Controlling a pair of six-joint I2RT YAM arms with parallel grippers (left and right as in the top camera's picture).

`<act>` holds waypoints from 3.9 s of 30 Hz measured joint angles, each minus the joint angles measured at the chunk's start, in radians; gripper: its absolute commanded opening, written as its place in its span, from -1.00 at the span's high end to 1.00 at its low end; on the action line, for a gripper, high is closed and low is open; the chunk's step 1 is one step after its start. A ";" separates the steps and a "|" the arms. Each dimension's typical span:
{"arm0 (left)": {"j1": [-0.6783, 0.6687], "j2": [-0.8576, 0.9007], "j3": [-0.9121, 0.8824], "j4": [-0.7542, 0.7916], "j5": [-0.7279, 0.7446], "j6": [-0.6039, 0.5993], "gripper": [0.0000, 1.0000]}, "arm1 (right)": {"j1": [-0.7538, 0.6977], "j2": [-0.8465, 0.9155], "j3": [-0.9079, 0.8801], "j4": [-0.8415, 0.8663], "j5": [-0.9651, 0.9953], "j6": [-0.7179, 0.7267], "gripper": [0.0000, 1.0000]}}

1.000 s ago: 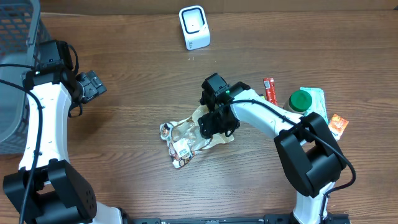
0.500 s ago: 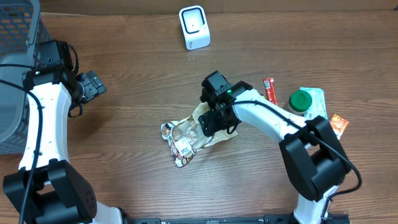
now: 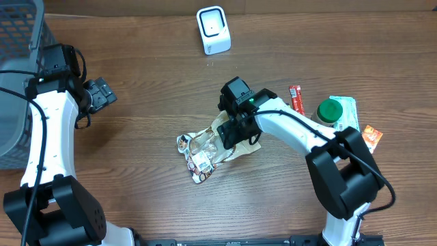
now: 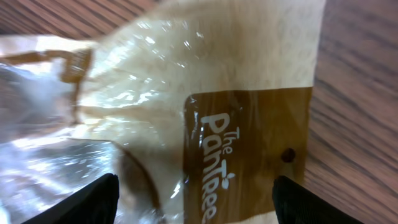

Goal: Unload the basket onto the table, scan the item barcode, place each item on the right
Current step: 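Close the right gripper on the snack bag's top edge, then lift the snack bag and hold it in front of the white scanner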

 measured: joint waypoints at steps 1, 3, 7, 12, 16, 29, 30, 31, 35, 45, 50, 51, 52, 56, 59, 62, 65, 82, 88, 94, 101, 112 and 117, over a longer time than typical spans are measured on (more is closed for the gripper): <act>0.000 0.000 0.000 0.000 0.000 0.000 -1.00 | 0.000 0.011 0.000 0.003 0.001 -0.001 -0.58; 0.000 0.000 0.000 0.000 0.000 0.000 -1.00 | 0.000 0.032 0.000 0.016 -0.010 -0.003 -0.55; 0.000 0.000 0.000 0.000 0.000 0.000 -1.00 | 0.006 0.040 -0.003 0.026 -0.018 -0.011 -0.24; 0.000 0.000 0.000 0.000 0.000 0.000 -0.99 | 0.020 0.040 -0.008 0.028 -0.037 -0.011 0.39; 0.000 0.000 0.000 0.000 0.000 0.000 -1.00 | 0.021 0.041 0.004 0.003 -0.055 -0.012 0.53; 0.000 0.000 0.000 0.000 0.000 0.000 -1.00 | -0.002 -0.106 0.116 -0.095 -0.070 -0.017 0.93; 0.000 0.000 0.000 0.000 0.000 0.000 -0.99 | -0.002 -0.121 0.121 -0.095 -0.070 -0.017 0.93; 0.000 0.000 0.000 0.000 0.000 0.000 -0.99 | -0.002 -0.143 0.131 -0.095 -0.070 -0.018 0.93; 0.000 0.000 0.000 0.000 0.000 0.000 -0.99 | -0.003 -0.196 0.195 -0.098 -0.069 -0.019 0.93; 0.000 0.000 0.000 0.000 0.000 0.000 -1.00 | -0.008 -0.202 0.416 0.007 0.111 -0.085 0.93; 0.000 0.000 0.000 0.000 0.000 0.000 -1.00 | -0.008 -0.203 0.423 0.227 0.243 -0.212 0.93; 0.000 0.000 0.000 0.001 0.000 0.000 -1.00 | -0.008 -0.203 0.423 0.262 0.261 -0.232 0.93; 0.000 0.000 0.000 0.000 0.000 0.000 -0.99 | -0.008 -0.202 0.424 0.307 0.284 -0.261 0.93; 0.000 0.000 0.000 0.000 0.000 0.000 -1.00 | -0.008 -0.186 0.426 0.482 0.361 -0.385 0.93; 0.000 0.000 0.000 0.000 0.000 0.000 -0.99 | -0.011 -0.145 0.430 0.593 0.387 -0.464 0.91; 0.000 0.000 0.000 0.000 0.000 0.000 -0.99 | -0.022 -0.074 0.431 0.718 0.401 -0.534 0.91; 0.000 0.000 0.000 0.000 0.000 0.000 -1.00 | -0.038 0.001 0.431 0.825 0.409 -0.595 0.88; 0.000 0.000 0.000 0.000 0.000 0.000 -1.00 | -0.156 0.329 0.431 1.352 0.428 -0.867 0.88; 0.000 0.000 0.000 0.000 0.000 0.000 -1.00 | -0.156 0.363 0.431 1.353 0.427 -0.819 0.89; 0.000 0.000 0.000 0.000 0.000 0.000 -0.99 | -0.154 0.371 0.431 1.309 0.427 -0.774 0.90; 0.000 0.000 0.000 0.000 0.000 0.000 -1.00 | -0.135 0.375 0.431 1.279 0.444 -0.766 0.89; 0.000 0.000 0.000 0.000 0.000 0.000 -1.00 | -0.063 0.383 0.431 1.263 0.479 -0.767 0.93; 0.000 0.000 0.000 0.000 0.000 0.000 -0.99 | -0.030 0.383 0.431 1.246 0.516 -0.766 0.93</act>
